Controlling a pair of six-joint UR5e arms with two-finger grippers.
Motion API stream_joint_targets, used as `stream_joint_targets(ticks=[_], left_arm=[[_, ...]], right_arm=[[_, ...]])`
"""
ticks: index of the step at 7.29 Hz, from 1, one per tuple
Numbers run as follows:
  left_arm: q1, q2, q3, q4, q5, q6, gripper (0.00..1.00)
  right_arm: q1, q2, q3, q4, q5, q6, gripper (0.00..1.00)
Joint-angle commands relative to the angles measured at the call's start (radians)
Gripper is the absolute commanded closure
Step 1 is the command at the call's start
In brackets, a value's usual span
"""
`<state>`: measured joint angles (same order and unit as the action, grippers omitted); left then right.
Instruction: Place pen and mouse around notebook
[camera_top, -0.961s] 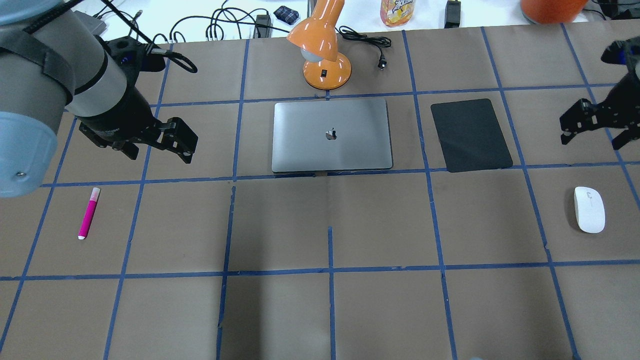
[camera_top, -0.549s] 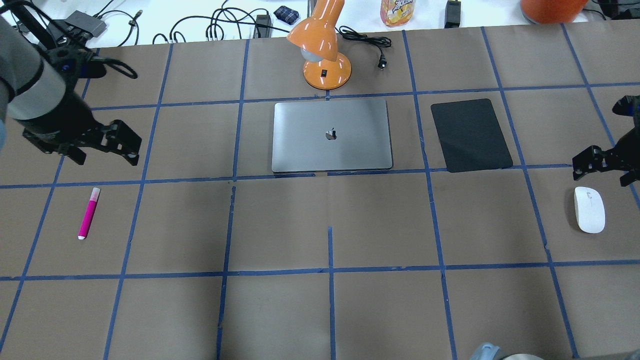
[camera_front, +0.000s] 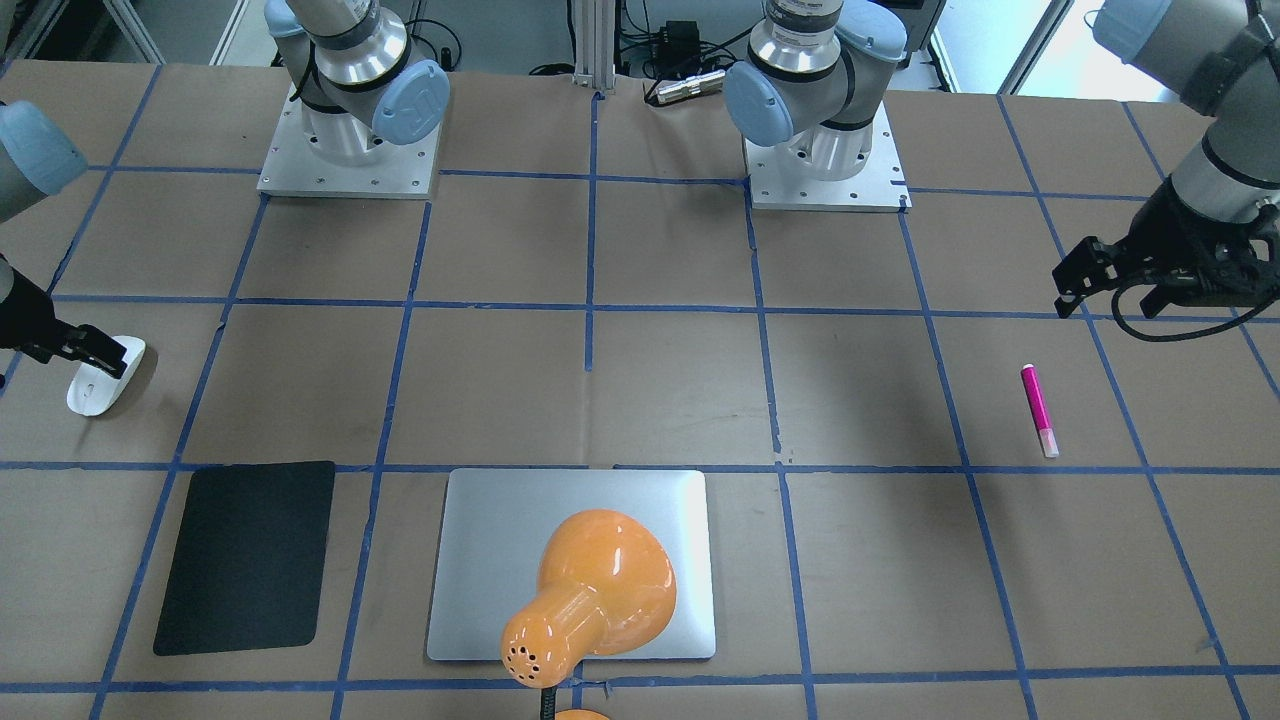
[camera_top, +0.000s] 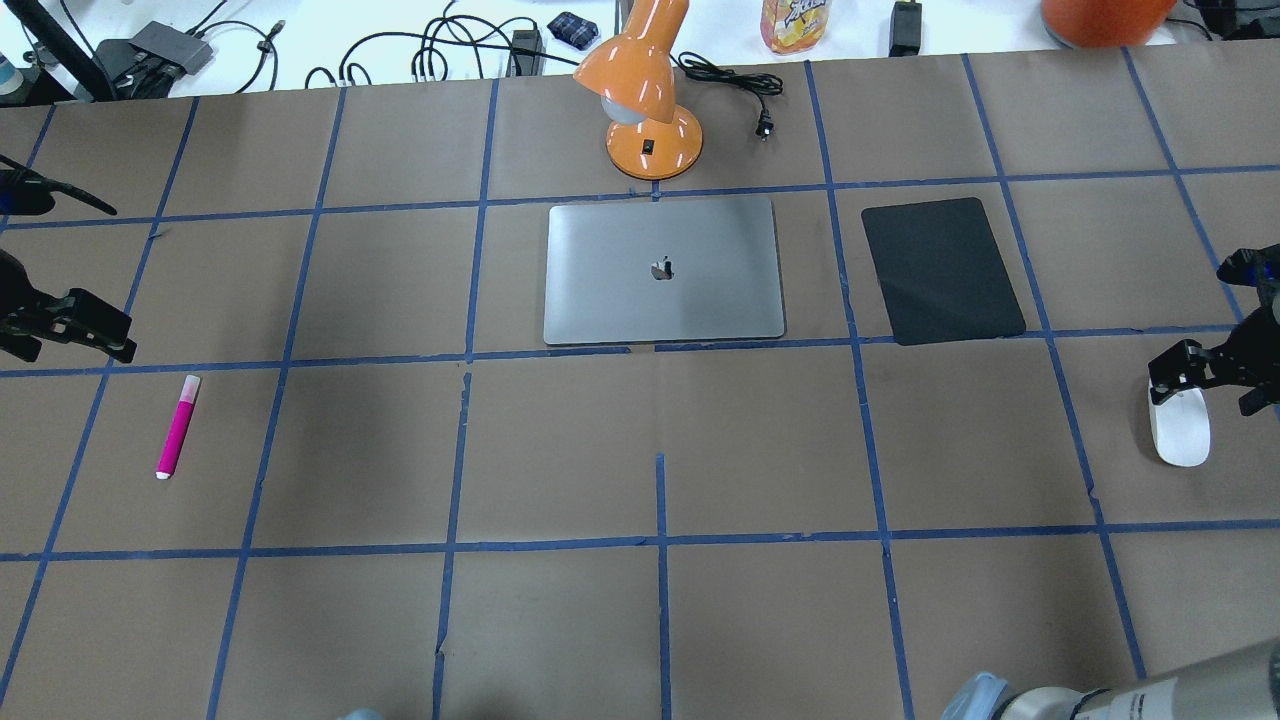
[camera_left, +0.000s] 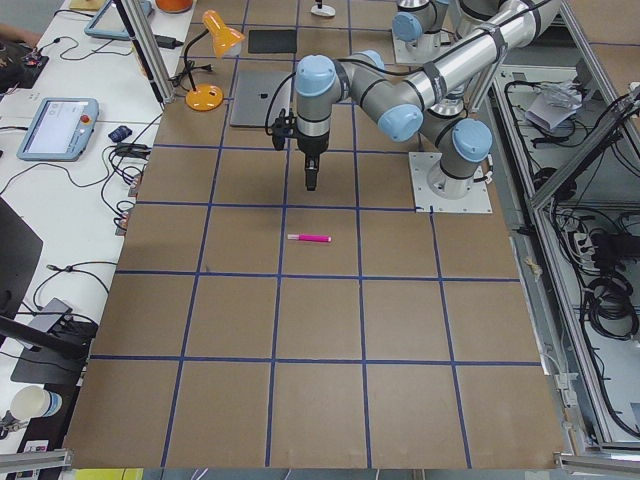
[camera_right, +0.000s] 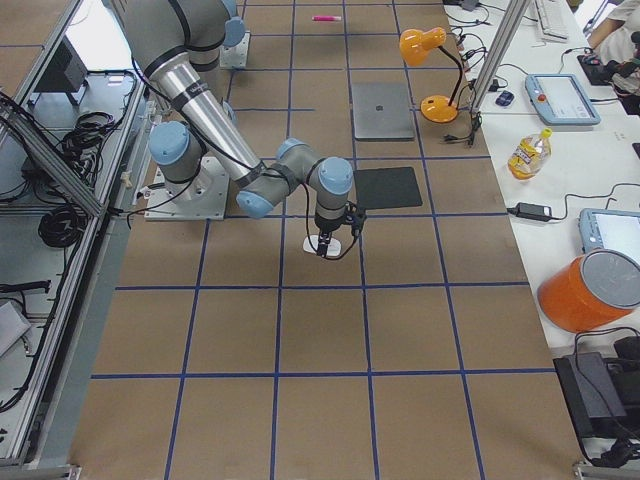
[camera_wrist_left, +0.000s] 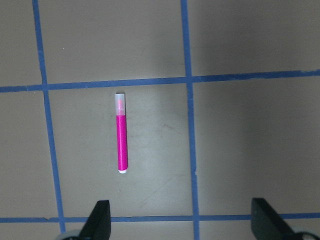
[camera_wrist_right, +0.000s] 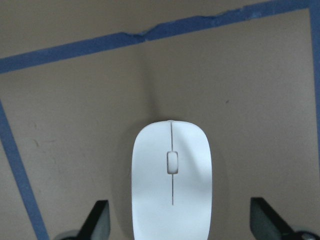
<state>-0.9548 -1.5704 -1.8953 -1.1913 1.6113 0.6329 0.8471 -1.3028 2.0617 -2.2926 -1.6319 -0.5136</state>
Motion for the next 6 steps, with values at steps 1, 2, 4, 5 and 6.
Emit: stream_joint_targets(ticks=[1, 2, 4, 5, 6], left_arm=[[0.042, -0.115, -0.039, 0.158, -0.001, 0.011, 0.0], [0.042, -0.166, -0.038, 0.194, -0.02, 0.011, 0.0], [0.042, -0.262, -0.038, 0.243, -0.076, 0.008, 0.0], [0.042, -0.295, -0.041, 0.287, -0.073, 0.013, 0.0], [0.044, -0.322, -0.042, 0.314, -0.068, 0.022, 0.0]], right_arm=[[-0.01, 0.02, 0.009, -0.004, 0.001, 0.0, 0.0], [-0.01, 0.03, 0.009, -0.005, 0.006, 0.0, 0.0], [-0.01, 0.052, 0.011, -0.034, 0.007, 0.0, 0.03], [-0.01, 0.066, 0.009, -0.048, 0.006, 0.0, 0.14], [-0.01, 0.065, 0.009, -0.05, 0.004, 0.0, 0.27]])
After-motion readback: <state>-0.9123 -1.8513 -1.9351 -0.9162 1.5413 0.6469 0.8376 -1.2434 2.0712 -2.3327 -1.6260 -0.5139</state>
